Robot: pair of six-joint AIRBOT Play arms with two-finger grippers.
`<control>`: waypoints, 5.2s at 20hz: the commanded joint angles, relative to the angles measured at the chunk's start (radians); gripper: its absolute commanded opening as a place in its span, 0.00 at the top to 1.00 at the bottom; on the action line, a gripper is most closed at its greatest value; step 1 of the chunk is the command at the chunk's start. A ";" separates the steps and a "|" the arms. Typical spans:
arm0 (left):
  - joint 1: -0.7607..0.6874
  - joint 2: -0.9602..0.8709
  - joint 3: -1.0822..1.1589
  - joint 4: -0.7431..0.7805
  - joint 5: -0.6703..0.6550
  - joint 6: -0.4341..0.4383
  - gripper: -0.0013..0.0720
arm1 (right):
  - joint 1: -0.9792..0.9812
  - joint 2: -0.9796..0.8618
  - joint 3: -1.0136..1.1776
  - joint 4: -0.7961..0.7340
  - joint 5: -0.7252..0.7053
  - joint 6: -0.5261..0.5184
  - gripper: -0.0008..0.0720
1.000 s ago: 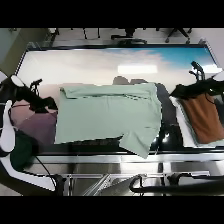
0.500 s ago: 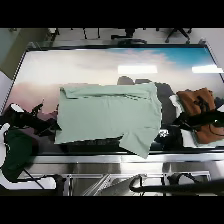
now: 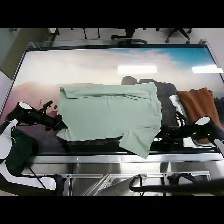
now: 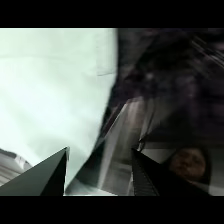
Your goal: Fold the shirts.
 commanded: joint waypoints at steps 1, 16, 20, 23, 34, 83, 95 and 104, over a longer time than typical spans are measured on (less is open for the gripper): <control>-0.024 -0.017 0.066 -0.058 -0.071 0.020 0.96 | 0.089 -0.053 -0.019 0.055 -0.076 -0.016 0.36; 0.155 0.219 -0.078 0.235 -0.135 -0.122 0.97 | 0.021 0.268 -0.011 -0.136 0.111 0.145 0.97; 0.208 0.263 -0.217 0.235 -0.123 -0.146 0.97 | 0.021 0.442 -0.039 -0.191 0.158 0.169 0.97; 0.175 0.285 -0.178 0.224 -0.126 -0.149 0.97 | 0.021 0.504 -0.017 -0.094 0.011 0.064 0.97; -0.094 0.036 0.426 0.225 -0.061 -0.185 0.97 | 0.097 -0.229 0.473 0.349 -0.285 -0.430 0.97; -0.855 -0.500 1.003 -0.203 0.137 -0.311 0.96 | 0.074 -0.172 0.926 0.333 0.215 -0.158 0.97; -0.223 0.108 0.887 -0.708 -0.145 -0.182 0.96 | 0.859 -0.439 0.926 0.394 -0.618 -0.169 0.97; -0.257 0.299 0.605 -0.711 -0.143 -0.072 0.96 | 1.088 -0.639 0.947 0.390 -1.016 -0.344 0.32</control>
